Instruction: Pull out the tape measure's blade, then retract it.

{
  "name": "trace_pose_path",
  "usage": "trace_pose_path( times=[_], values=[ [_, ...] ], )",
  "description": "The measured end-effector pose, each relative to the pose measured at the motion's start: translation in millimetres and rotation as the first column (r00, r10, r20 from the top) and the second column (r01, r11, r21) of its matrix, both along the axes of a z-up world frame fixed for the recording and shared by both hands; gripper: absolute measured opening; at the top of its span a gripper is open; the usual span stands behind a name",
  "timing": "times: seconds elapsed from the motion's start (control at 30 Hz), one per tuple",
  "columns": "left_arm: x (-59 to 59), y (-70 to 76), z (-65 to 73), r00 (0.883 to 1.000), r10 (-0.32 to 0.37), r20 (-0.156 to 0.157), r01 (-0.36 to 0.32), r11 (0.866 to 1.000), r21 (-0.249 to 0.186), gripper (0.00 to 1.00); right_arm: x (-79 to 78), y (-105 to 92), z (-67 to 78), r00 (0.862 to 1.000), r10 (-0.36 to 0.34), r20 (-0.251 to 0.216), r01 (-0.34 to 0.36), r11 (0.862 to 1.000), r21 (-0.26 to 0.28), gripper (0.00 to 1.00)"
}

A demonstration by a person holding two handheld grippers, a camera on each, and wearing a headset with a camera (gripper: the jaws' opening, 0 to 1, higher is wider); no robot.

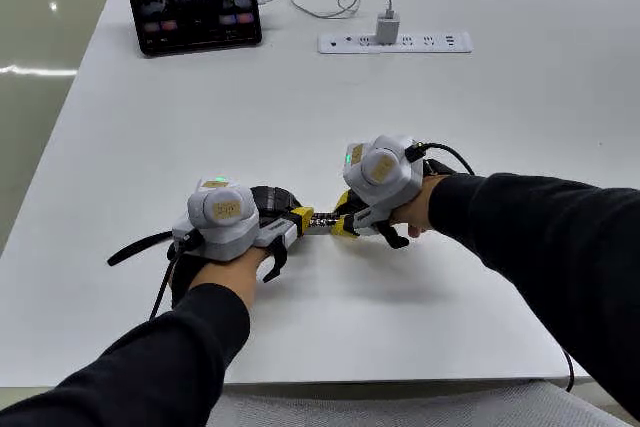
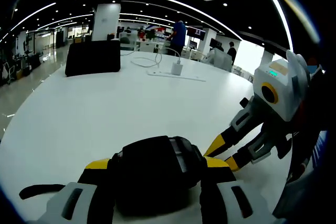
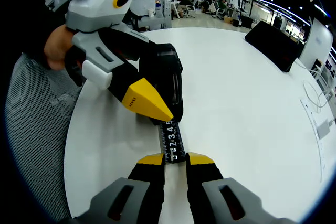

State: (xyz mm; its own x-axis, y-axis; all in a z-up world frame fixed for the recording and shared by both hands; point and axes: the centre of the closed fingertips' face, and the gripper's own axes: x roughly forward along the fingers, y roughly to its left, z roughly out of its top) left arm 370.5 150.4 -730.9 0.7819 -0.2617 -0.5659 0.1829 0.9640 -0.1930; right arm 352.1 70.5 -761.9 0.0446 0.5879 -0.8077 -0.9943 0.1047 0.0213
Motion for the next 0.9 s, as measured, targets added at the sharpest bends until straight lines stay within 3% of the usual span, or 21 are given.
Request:
trace_pose_path(
  times=[0.17, 0.9],
  values=[
    [0.3, 1.0, 0.6, 1.0, 0.012, 0.0, -0.012, 1.0, -0.018, 0.62, -1.8, 6.2, 0.0, 1.0, -0.012, -0.009, 0.012, 1.0, 0.015, 0.11],
    [0.2, 0.4, 0.8, 1.0, 0.013, 0.001, -0.013, 1.0, -0.018, 0.62, -1.5, 19.0, 2.2, 1.0, 0.028, -0.009, -0.027, 0.999, 0.045, 0.11]
  ],
)
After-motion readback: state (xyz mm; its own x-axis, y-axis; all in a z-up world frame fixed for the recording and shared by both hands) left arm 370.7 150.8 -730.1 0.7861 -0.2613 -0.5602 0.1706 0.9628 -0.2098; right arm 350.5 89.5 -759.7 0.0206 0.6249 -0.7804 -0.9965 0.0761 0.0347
